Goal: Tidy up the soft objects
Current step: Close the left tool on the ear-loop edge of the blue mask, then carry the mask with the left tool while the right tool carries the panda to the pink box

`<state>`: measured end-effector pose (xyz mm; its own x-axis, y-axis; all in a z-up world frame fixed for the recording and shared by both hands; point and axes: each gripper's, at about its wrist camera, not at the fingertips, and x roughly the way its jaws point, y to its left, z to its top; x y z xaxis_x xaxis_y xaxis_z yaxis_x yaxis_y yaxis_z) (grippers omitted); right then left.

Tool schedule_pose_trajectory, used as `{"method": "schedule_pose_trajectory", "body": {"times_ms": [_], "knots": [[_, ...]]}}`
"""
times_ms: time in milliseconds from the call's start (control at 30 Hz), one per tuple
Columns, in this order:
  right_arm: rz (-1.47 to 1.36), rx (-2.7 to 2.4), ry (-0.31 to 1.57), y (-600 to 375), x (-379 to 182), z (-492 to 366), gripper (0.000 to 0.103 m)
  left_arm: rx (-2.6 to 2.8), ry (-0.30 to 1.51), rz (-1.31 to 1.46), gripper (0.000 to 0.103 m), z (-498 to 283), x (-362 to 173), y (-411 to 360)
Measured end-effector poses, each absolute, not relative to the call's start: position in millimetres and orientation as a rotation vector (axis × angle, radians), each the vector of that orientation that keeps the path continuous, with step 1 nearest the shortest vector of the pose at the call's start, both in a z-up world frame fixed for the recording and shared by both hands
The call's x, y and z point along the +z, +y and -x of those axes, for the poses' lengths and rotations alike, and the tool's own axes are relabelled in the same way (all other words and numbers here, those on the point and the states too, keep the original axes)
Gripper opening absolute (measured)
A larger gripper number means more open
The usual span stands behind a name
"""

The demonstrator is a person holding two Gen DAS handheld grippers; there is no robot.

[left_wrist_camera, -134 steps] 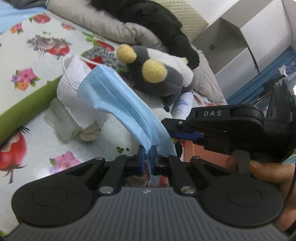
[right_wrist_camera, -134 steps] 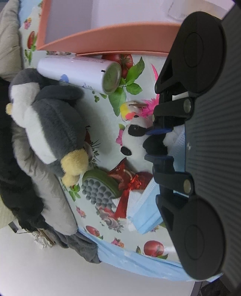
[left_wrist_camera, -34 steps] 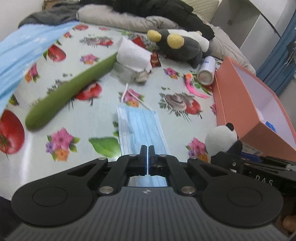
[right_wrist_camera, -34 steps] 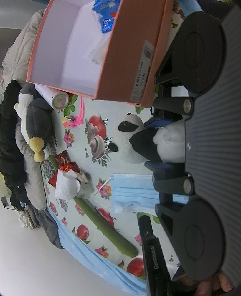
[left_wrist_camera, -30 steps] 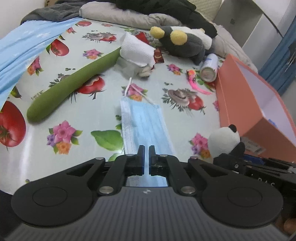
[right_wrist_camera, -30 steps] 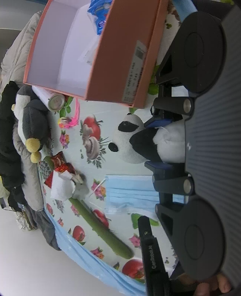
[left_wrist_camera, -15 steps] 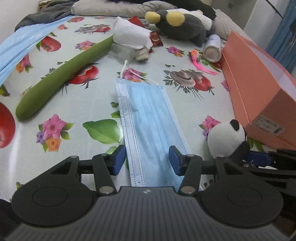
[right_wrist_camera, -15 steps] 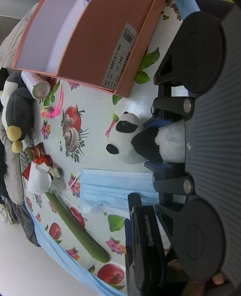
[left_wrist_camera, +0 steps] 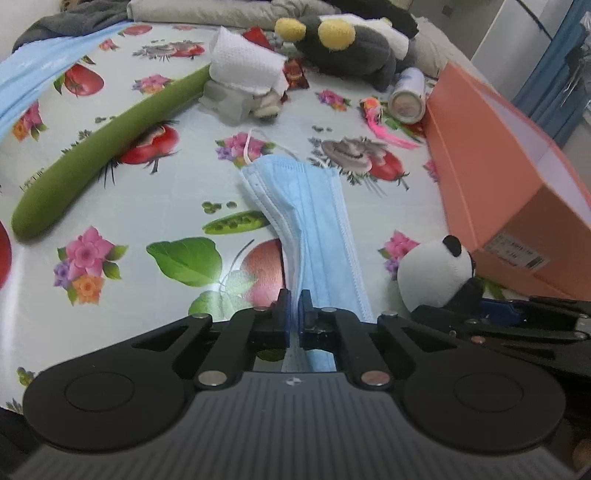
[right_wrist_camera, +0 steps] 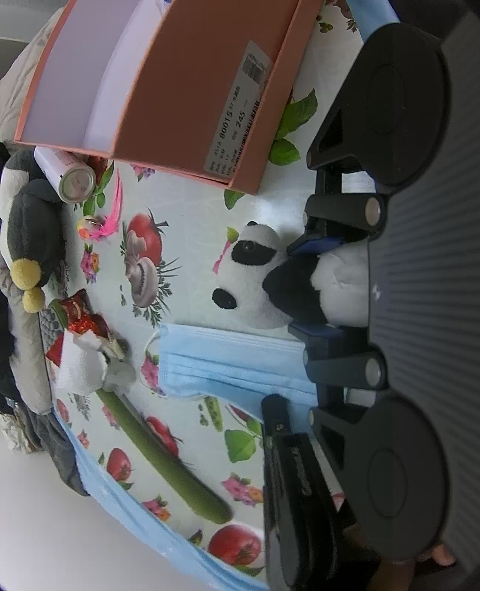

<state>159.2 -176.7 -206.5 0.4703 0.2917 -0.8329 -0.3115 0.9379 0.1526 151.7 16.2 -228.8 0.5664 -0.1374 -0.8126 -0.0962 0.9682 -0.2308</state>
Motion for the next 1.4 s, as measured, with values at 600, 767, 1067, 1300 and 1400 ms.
{"method": "schedule_pose_trajectory", "body": {"times_ms": [600, 767, 1067, 1300, 1400], "knots": [[-0.047, 0.389, 0.800, -190.0, -113.9, -131.4, 0.042, -0.030, 0.723, 0.308, 0.005, -105.8, -112.1, 24.8], [-0.063, 0.391, 0.734, -195.5, -86.7, -121.6, 0.042, -0.043, 0.675, 0.318, 0.005, -89.4, -84.1, 20.7], [-0.075, 0.386, 0.618, -208.3, -44.9, -104.0, 0.042, -0.111, 0.584, 0.309, 0.005, -68.9, -38.4, -0.2], [-0.092, 0.328, 0.554, -234.4, -23.8, -98.4, 0.042, -0.189, 0.538, 0.281, 0.005, -74.2, -13.6, -32.4], [-0.092, 0.297, 0.547, -248.7, -21.5, -98.0, 0.042, -0.218, 0.538, 0.271, 0.005, -81.2, -10.0, -46.8]]}}
